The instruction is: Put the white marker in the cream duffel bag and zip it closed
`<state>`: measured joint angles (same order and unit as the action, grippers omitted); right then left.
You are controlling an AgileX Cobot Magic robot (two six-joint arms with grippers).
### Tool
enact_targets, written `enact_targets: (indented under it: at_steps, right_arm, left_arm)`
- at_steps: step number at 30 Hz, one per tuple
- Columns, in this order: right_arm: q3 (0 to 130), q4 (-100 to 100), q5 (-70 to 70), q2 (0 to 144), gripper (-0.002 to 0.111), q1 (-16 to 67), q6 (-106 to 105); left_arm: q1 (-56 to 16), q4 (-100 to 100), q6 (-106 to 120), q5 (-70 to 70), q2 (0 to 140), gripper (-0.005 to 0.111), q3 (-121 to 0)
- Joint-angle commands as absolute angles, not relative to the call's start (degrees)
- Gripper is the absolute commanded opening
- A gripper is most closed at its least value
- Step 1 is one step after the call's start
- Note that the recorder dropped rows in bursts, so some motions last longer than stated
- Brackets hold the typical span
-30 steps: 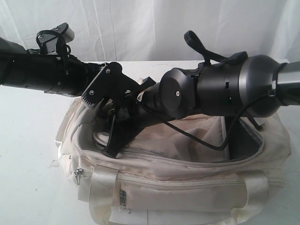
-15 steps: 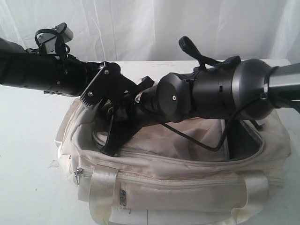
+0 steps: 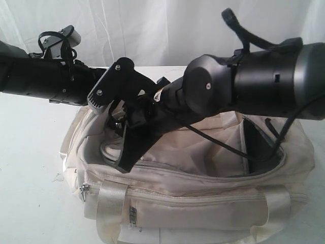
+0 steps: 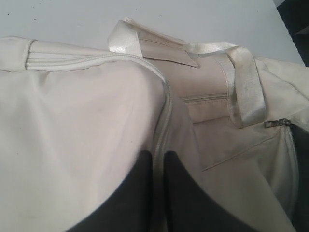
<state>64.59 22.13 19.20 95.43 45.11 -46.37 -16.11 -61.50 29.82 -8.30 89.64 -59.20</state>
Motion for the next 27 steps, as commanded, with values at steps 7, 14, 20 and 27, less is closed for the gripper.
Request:
enact_targets:
  at_steps: [7, 14, 20, 27]
  right_arm:
    - [64.6, 22.2, 31.9, 90.4, 0.004, 44.9, -45.8]
    - [64.6, 21.6, 32.9, 88.6, 0.004, 44.9, -45.8]
    - [64.6, 3.9, 33.8, 86.9, 0.004, 44.8, -35.3]
    - [64.6, -2.9, 27.3, 87.3, 0.004, 40.5, -17.2]
  left_arm:
    - [-16.1, -61.6, 30.0, -9.6, 89.3, 0.000, -58.9]
    - [-16.1, -61.6, 30.4, -10.8, 89.3, 0.000, -58.9]
    - [-16.1, -61.6, 31.6, -12.0, 89.3, 0.000, -58.9]
    - [-16.1, -61.6, 31.7, -12.2, 89.3, 0.000, -58.9]
